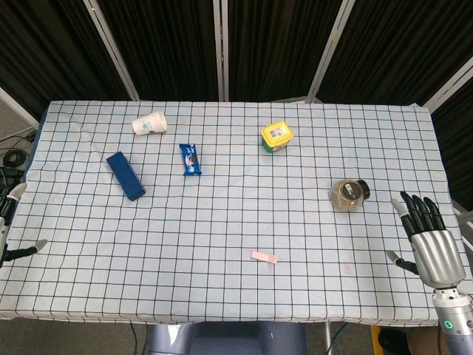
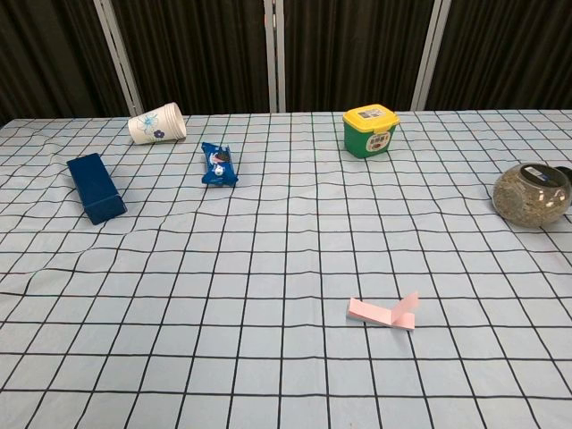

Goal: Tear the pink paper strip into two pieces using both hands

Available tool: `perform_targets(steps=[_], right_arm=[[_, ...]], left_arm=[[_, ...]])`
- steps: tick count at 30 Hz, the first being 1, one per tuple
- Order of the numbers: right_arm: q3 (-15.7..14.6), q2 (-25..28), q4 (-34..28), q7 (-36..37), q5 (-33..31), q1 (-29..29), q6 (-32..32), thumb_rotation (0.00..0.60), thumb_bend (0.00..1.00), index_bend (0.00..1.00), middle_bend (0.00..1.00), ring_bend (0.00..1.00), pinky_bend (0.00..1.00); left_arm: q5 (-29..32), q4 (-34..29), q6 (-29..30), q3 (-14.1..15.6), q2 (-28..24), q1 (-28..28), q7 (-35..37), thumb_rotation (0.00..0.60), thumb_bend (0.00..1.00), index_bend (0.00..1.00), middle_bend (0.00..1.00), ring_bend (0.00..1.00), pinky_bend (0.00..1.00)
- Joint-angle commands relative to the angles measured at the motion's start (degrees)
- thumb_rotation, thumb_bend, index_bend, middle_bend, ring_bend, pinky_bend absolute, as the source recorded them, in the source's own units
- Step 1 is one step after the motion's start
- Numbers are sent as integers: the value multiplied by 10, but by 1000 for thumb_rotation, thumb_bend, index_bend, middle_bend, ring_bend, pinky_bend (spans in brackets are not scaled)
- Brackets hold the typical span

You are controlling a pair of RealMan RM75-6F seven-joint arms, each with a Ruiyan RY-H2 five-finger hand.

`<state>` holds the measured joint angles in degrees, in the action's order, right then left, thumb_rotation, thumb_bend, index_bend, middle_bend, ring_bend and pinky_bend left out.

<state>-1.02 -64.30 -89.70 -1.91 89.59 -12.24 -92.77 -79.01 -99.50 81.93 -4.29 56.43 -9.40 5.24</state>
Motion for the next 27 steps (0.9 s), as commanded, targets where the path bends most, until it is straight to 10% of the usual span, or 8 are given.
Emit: perform_targets(steps=[1, 15, 27], right_arm=[[3, -3, 3, 1, 2, 1, 4, 600, 0, 66, 0, 0, 0], [-40, -28, 33, 71, 160, -126, 186, 600, 30, 399, 29, 0, 0], [-7, -117, 42, 49, 149, -216, 304, 600, 218, 488, 86, 0, 0]], left_arm=[[0, 1, 0, -1, 0, 1, 4, 600, 0, 0, 0, 0, 0], [-14, -3, 10, 0, -5, 12, 5, 600, 0, 0, 0, 0, 0], [-12, -2, 5, -6, -3, 10, 6, 600, 0, 0, 0, 0, 0]])
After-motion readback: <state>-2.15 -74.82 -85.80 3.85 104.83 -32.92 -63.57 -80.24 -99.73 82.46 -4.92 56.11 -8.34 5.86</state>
